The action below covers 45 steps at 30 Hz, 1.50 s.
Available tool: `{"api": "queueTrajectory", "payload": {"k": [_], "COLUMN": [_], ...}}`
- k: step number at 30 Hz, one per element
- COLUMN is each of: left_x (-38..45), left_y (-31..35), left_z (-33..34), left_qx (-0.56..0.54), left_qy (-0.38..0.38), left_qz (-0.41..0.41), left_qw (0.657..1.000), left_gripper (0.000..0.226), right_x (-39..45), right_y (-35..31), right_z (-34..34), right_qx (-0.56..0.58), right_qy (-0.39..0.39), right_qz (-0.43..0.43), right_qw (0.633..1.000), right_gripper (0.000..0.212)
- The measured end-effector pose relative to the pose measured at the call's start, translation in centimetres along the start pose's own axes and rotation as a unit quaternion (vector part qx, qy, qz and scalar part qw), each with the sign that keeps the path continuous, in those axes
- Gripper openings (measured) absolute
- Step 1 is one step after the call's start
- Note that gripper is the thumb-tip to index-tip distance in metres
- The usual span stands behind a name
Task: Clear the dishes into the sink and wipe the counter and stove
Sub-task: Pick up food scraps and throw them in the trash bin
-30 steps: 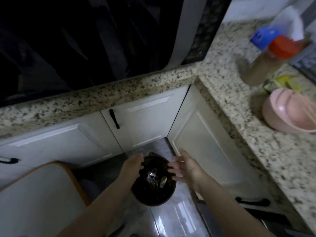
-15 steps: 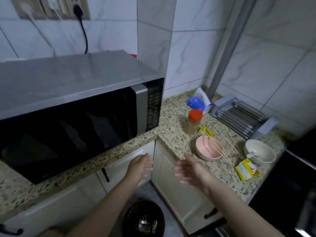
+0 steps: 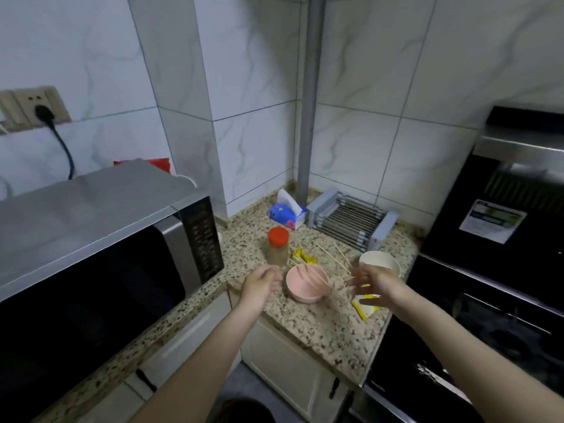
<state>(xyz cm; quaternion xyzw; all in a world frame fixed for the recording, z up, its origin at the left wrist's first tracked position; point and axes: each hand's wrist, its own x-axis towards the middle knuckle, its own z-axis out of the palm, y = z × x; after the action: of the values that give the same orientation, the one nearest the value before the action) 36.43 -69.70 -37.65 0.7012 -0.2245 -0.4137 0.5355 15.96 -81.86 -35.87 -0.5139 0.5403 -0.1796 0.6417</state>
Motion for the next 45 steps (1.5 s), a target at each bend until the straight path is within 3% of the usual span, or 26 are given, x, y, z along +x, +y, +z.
{"api": "queueTrajectory", "payload": {"k": [9,14,16,20,28,32,35,39,41,45], "left_x": [6.1,10.1,11.4,14.0,17.3,19.5,21.8,23.8,24.3,25.4], "left_y": [0.2,1.8,2.0,1.7,0.4,-1.1,-1.8,-2.9,-3.2,-4.0], "left_z": [6.9,9.2,10.0,11.5,13.8,14.1,14.9,16.4,16.7,17.3], "left_qx": [0.1,0.191,0.256,0.369,0.493,0.562,0.611,0.736,0.745,0.717], "left_qy": [-0.036,-0.01,0.002,0.0,0.012,0.016,0.005,-0.042,-0.048,-0.045], "left_qz": [0.008,0.08,0.105,0.109,0.139,0.149,0.118,0.071,0.041,-0.005], "left_qw": [0.994,0.978,0.961,0.923,0.859,0.813,0.782,0.672,0.664,0.696], "left_gripper": [0.021,0.011,0.016,0.02,0.01,0.029,0.05,0.063,0.065,0.062], "right_x": [6.7,10.5,11.5,13.3,15.1,16.1,16.3,16.2,16.4,17.1], "right_y": [6.7,9.8,10.3,11.0,13.1,14.3,14.5,14.9,15.0,15.2], "right_z": [-6.2,-6.9,-6.8,-6.7,-5.1,-4.5,-4.2,-4.1,-4.2,-4.4], "right_qx": [-0.019,-0.186,-0.223,-0.316,-0.428,-0.492,-0.501,-0.536,-0.546,-0.561], "right_qy": [0.078,0.122,0.133,0.16,0.173,0.174,0.163,0.143,0.132,0.118], "right_qz": [0.078,0.056,0.032,-0.019,-0.091,-0.102,-0.115,-0.149,-0.151,-0.165], "right_qw": [0.994,0.973,0.965,0.935,0.882,0.847,0.842,0.818,0.813,0.803], "right_gripper": [0.025,0.027,0.025,0.057,0.092,0.11,0.108,0.091,0.088,0.083]}}
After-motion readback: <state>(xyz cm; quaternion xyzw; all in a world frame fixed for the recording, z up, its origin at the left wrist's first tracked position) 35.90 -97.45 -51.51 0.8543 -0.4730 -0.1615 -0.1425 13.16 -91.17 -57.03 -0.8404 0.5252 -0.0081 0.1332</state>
